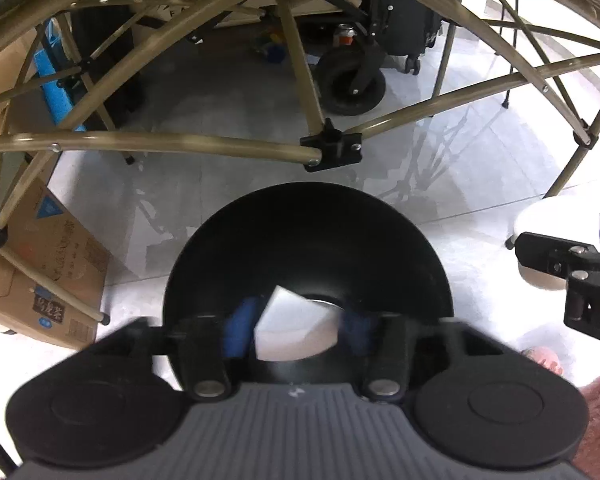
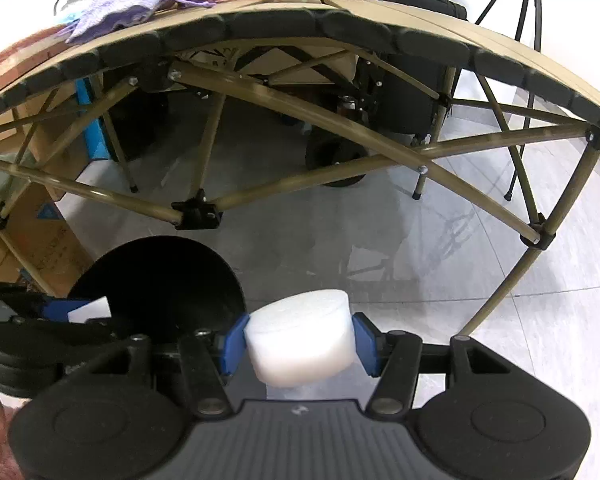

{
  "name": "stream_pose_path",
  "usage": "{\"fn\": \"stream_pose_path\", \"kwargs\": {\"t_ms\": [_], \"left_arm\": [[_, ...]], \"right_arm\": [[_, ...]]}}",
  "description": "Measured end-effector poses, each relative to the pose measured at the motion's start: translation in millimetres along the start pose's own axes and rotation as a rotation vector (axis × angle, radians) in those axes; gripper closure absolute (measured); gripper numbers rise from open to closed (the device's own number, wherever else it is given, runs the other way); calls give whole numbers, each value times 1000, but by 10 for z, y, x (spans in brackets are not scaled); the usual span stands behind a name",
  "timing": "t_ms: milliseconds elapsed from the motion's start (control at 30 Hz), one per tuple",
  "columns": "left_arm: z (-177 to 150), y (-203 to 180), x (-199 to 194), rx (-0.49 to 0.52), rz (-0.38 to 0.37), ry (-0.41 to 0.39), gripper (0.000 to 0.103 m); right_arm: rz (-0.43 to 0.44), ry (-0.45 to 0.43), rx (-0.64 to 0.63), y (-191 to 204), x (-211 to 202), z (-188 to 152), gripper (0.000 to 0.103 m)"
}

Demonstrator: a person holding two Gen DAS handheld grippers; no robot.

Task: Collect trash
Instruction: 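Open the left gripper to drop the foam wedge into the bin, then lower the right gripper into the bin and release the foam cylinder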

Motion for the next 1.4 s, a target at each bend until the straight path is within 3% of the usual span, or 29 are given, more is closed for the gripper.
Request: {"fn": "stream_pose_path", "kwargs": {"t_ms": [33, 100, 333, 767, 1033, 1400], "left_arm": [[0, 12, -12, -7, 8, -3, 11], [0, 41, -35, -24, 19, -10, 0], [-34, 85, 23, -54, 7, 41, 0], [-38, 92, -19, -60, 13, 39, 0], [-97, 234, -188, -65, 74, 29, 0], [-271, 633, -557, -110, 181, 7, 0]], "right_arm": [[-1, 0, -1, 5, -1, -2, 48], [-9, 0, 0, -10, -2, -2, 48], [-22, -4, 14, -71, -9, -5, 48], [-23, -8, 6, -61, -6, -29, 48], [9, -22, -7, 50, -27, -1, 48], [92, -14, -70, 524, 18, -70, 48]]}}
Point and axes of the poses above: each gripper's, at about its wrist camera, not at the fingertips, and x roughly the way its jaws point, y to its left, z to its top, the point moved 6 cm from there along x, roughly the way its jaws point, and after that the axes turned 14 degrees about x, right-handed, at the moved point
